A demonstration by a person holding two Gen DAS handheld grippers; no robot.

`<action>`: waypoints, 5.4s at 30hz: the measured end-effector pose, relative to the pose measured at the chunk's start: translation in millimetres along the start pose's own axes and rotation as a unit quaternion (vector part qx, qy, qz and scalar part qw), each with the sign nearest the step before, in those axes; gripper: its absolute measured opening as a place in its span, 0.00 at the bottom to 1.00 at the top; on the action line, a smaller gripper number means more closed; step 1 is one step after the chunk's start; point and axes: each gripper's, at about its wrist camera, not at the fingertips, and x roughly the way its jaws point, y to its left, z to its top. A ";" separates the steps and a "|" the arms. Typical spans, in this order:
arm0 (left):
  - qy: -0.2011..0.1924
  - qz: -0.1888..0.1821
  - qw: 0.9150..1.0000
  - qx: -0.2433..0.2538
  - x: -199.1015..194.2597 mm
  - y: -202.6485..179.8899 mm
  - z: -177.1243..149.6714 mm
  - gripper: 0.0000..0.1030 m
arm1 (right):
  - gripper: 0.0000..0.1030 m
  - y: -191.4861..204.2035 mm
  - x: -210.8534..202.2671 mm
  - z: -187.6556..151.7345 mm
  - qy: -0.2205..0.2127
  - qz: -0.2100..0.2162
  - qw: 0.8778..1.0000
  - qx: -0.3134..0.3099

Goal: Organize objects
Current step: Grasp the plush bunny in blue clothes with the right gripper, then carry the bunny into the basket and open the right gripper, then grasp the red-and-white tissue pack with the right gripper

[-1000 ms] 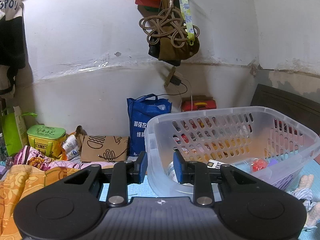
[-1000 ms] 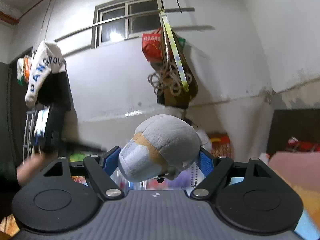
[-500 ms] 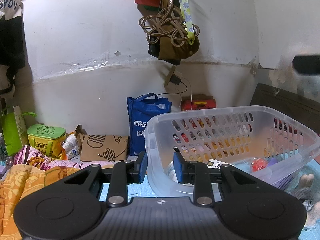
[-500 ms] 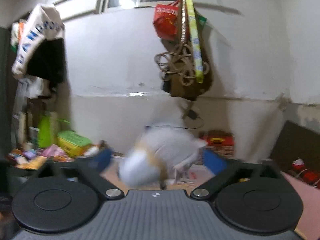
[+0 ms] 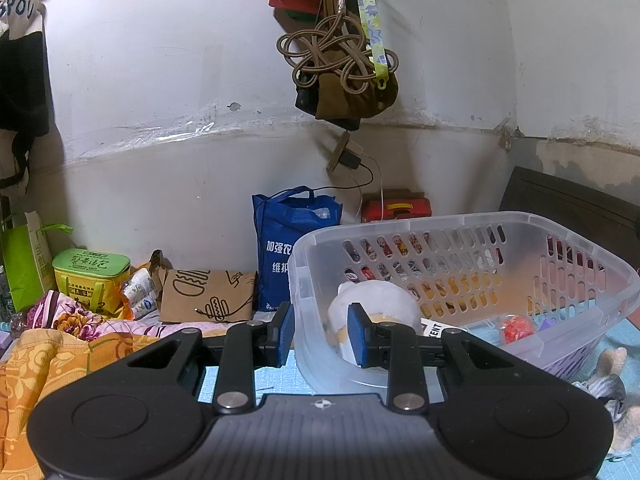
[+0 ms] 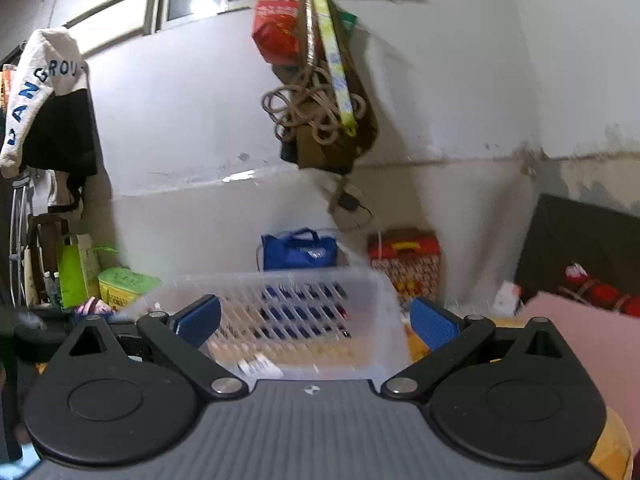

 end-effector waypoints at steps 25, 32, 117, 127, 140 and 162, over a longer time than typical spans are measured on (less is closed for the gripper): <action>-0.003 -0.001 1.000 -0.001 1.3 0.8 -2.0 0.33 | 1.00 -23.3 36.6 -91.5 0.201 0.012 0.979 0.010; -0.004 -0.001 1.000 0.000 1.1 0.6 -1.6 0.33 | 0.84 -19.8 36.3 -94.5 0.195 0.006 0.981 0.006; -0.002 0.014 1.000 0.013 -6.3 0.8 -1.5 0.19 | 1.00 -2.9 -3.5 -61.6 0.105 0.036 0.992 0.065; -0.002 0.015 1.000 0.015 -6.4 0.6 -1.6 0.20 | 1.00 -22.2 -11.1 -113.9 0.117 0.013 0.987 0.110; -0.001 0.020 1.000 0.023 -6.0 -2.9 -0.9 0.21 | 1.00 -2.7 -15.7 -119.6 0.109 0.006 0.992 0.059; 0.002 0.009 1.000 0.013 -6.5 -0.3 -1.1 0.24 | 0.88 68.8 36.2 -100.7 0.156 0.067 0.982 -0.084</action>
